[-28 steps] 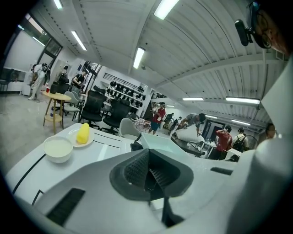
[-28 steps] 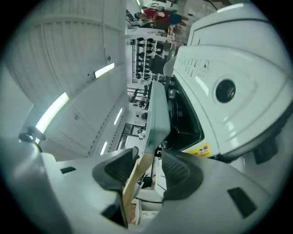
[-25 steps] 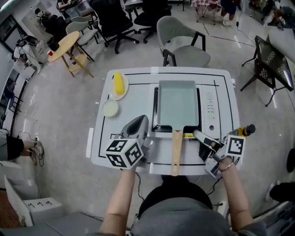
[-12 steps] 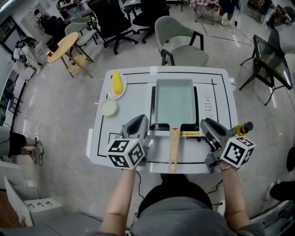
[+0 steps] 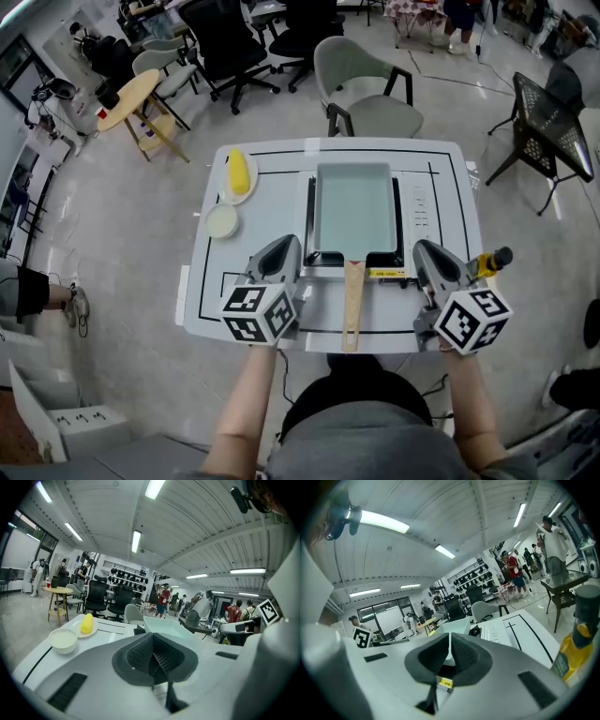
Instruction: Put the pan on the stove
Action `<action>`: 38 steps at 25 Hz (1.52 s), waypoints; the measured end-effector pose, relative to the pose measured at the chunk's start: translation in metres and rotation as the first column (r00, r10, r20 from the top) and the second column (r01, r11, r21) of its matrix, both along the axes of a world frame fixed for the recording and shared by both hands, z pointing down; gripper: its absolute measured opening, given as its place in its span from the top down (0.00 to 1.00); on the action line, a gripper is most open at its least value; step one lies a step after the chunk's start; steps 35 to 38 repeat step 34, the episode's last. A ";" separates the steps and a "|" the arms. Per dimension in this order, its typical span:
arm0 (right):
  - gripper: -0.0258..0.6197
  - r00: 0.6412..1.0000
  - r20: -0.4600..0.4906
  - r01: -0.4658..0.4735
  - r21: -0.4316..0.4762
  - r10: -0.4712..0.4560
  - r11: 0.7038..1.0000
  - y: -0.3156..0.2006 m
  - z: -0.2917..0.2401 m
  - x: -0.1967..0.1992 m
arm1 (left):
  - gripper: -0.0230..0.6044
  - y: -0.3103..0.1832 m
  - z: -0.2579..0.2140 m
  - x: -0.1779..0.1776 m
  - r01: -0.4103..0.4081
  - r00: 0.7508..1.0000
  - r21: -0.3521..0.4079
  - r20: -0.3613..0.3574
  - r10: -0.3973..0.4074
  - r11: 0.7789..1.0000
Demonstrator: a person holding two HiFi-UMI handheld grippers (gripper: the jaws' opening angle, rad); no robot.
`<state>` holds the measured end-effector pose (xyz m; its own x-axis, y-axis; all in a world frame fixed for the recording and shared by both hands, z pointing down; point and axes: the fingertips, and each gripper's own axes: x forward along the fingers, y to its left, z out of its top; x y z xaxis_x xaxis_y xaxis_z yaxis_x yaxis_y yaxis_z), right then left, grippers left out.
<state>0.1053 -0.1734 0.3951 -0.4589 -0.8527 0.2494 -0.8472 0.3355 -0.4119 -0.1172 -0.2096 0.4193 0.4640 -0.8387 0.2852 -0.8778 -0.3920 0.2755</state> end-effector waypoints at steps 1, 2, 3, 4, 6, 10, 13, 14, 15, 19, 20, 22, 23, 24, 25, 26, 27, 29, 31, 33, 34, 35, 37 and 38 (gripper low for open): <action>0.94 1.000 -0.015 -0.003 0.004 0.003 1.000 0.001 0.001 0.000 | 0.95 0.000 0.000 0.000 0.000 1.000 0.002 0.001 0.000 1.000; 0.95 0.999 -0.033 -0.006 0.011 0.006 1.000 0.001 0.001 0.000 | 0.95 -0.001 -0.001 0.000 -0.001 1.000 0.003 0.001 0.001 1.000; 0.95 0.999 -0.051 -0.008 0.019 0.009 1.000 0.001 0.001 0.000 | 0.95 -0.001 -0.001 0.000 -0.001 1.000 0.004 0.000 0.001 1.000; 0.96 0.998 -0.067 -0.010 0.027 0.012 1.000 0.002 0.001 0.000 | 0.95 -0.001 -0.001 0.001 -0.002 1.000 0.005 -0.001 0.002 1.000; 0.96 0.996 -0.089 -0.014 0.040 0.017 0.999 0.002 0.000 0.000 | 0.95 -0.001 -0.001 0.001 -0.002 1.000 0.006 0.000 0.002 1.000; 0.96 0.988 -0.151 -0.003 0.062 0.012 0.998 0.004 -0.001 -0.005 | 0.95 0.000 -0.001 0.000 -0.001 1.000 0.010 0.008 0.001 1.000; 0.96 0.979 -0.202 -0.005 0.074 0.020 0.997 0.005 0.001 -0.005 | 0.95 0.000 -0.004 0.000 -0.002 1.000 0.014 0.008 0.002 1.000; 0.96 0.976 -0.215 -0.007 0.075 0.023 0.997 0.005 0.002 -0.005 | 0.95 0.000 -0.005 -0.001 -0.003 1.000 0.015 0.009 0.003 1.000; 0.96 0.974 -0.225 -0.010 0.074 0.026 0.997 0.005 0.002 -0.004 | 0.95 0.000 -0.005 -0.001 -0.003 1.000 0.016 0.010 0.003 1.000; 0.96 0.968 -0.247 -0.022 0.073 0.040 0.997 0.005 0.005 -0.001 | 0.95 0.000 -0.006 -0.001 -0.006 1.000 0.015 0.011 0.006 1.000; 0.96 0.967 -0.250 -0.025 0.074 0.043 0.997 0.005 0.005 0.000 | 0.95 0.000 -0.005 0.000 -0.007 1.000 0.014 0.011 0.007 1.000; 0.96 0.966 -0.255 -0.030 0.078 0.049 0.996 0.006 0.006 0.001 | 0.95 0.001 -0.005 0.000 -0.010 1.000 0.015 0.011 0.009 1.000; 0.96 0.965 -0.256 -0.033 0.080 0.053 0.996 0.006 0.006 0.001 | 0.95 0.001 -0.005 0.001 -0.011 1.000 0.015 0.010 0.010 1.000; 0.96 0.965 -0.257 -0.036 0.080 0.056 0.996 0.006 0.005 0.002 | 0.95 0.001 -0.005 0.001 -0.011 1.000 0.015 0.010 0.011 1.000; 0.96 0.965 -0.257 -0.038 0.080 0.058 0.996 0.006 0.005 0.002 | 0.95 0.001 -0.005 0.001 -0.011 1.000 0.015 0.008 0.011 1.000; 0.96 0.964 -0.258 -0.040 0.079 0.059 0.996 0.006 0.005 0.002 | 0.95 0.001 -0.005 0.001 -0.011 1.000 0.014 0.007 0.010 1.000; 0.96 0.964 -0.260 -0.040 0.078 0.059 0.996 0.006 0.005 0.001 | 0.95 0.001 -0.006 0.000 -0.009 1.000 0.013 0.005 0.009 1.000; 0.96 0.962 -0.266 -0.039 0.076 0.058 0.996 0.007 0.006 0.001 | 0.95 0.001 -0.006 -0.001 -0.005 1.000 0.010 0.001 0.005 1.000; 0.96 0.961 -0.271 -0.039 0.077 0.058 0.996 0.007 0.007 0.001 | 0.95 0.001 -0.005 -0.002 0.000 1.000 0.010 -0.001 0.000 1.000; 0.96 0.960 -0.273 -0.039 0.078 0.059 0.996 0.007 0.008 0.001 | 0.95 0.001 -0.005 -0.002 0.001 1.000 0.012 -0.002 -0.001 1.000; 0.96 0.960 -0.273 -0.039 0.079 0.059 0.996 0.007 0.008 0.001 | 0.95 0.001 -0.005 -0.002 0.001 1.000 0.013 -0.002 -0.001 1.000; 0.96 0.960 -0.273 -0.039 0.079 0.059 0.996 0.007 0.008 0.001 | 0.95 0.001 -0.005 -0.002 0.001 1.000 0.013 -0.002 -0.001 1.000; 0.96 0.960 -0.273 -0.039 0.079 0.059 0.996 0.007 0.008 0.001 | 0.95 0.001 -0.005 -0.002 0.001 1.000 0.013 -0.002 -0.001 1.000; 0.96 0.960 -0.273 -0.039 0.079 0.059 0.996 0.007 0.008 0.001 | 0.95 0.001 -0.005 -0.002 0.001 1.000 0.013 -0.002 -0.001 1.000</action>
